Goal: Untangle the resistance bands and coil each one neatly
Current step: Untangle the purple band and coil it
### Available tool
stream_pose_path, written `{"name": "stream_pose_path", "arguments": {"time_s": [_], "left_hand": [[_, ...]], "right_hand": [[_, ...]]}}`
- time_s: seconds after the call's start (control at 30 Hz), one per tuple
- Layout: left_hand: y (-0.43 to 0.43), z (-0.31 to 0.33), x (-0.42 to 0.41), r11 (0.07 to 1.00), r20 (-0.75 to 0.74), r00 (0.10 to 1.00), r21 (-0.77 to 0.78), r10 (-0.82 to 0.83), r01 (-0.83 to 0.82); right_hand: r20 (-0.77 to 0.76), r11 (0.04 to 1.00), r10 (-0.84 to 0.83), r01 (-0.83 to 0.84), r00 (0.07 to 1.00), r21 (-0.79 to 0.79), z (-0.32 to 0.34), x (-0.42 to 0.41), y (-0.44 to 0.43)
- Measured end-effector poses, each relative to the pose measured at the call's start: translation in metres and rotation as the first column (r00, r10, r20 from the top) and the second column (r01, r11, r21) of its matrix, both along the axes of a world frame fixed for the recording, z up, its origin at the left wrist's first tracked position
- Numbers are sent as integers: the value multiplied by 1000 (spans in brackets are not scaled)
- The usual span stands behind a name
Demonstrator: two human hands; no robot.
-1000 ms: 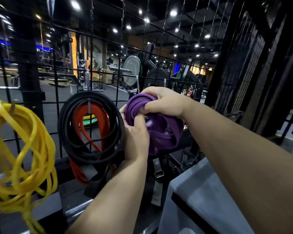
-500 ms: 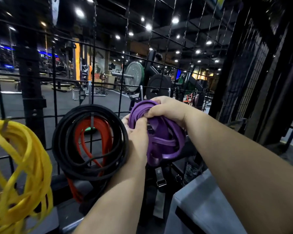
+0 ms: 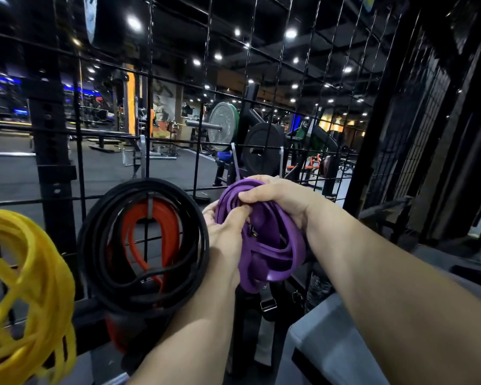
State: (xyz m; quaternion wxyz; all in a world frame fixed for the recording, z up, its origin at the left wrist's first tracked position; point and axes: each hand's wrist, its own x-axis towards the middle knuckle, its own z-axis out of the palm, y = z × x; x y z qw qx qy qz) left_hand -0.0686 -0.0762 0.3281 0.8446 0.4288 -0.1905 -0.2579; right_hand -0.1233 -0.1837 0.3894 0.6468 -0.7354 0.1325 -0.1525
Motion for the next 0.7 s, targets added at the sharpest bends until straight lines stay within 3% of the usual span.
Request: {"name": "stream_pose_path", "arguments": {"time_s": [0.07, 0.17, 0.27, 0.47, 0.6, 0.7], "left_hand": [[-1, -3, 3, 995, 96, 994, 82, 52, -60], [4, -11, 7, 925, 359, 926, 297, 119, -235], [8, -33, 1, 920, 457, 883, 290, 109, -264], [11, -61, -6, 913, 527, 816, 166, 237, -372], [16, -61, -10, 848, 677, 636, 31, 371, -529], [15, -67, -5, 846, 688, 639, 67, 345, -529]], "right_hand": [[31, 997, -80, 80, 996, -1, -7, -1, 0], [120, 959, -202, 221, 972, -179, -17, -6, 2], [263, 890, -287, 358, 921, -283, -28, -17, 3], [300, 968, -218, 244, 929, -52, -75, -29, 9], [306, 955, -290, 295, 907, 33, -88, -21, 18], [315, 947, -318, 316, 894, 60, -93, -19, 23]]}}
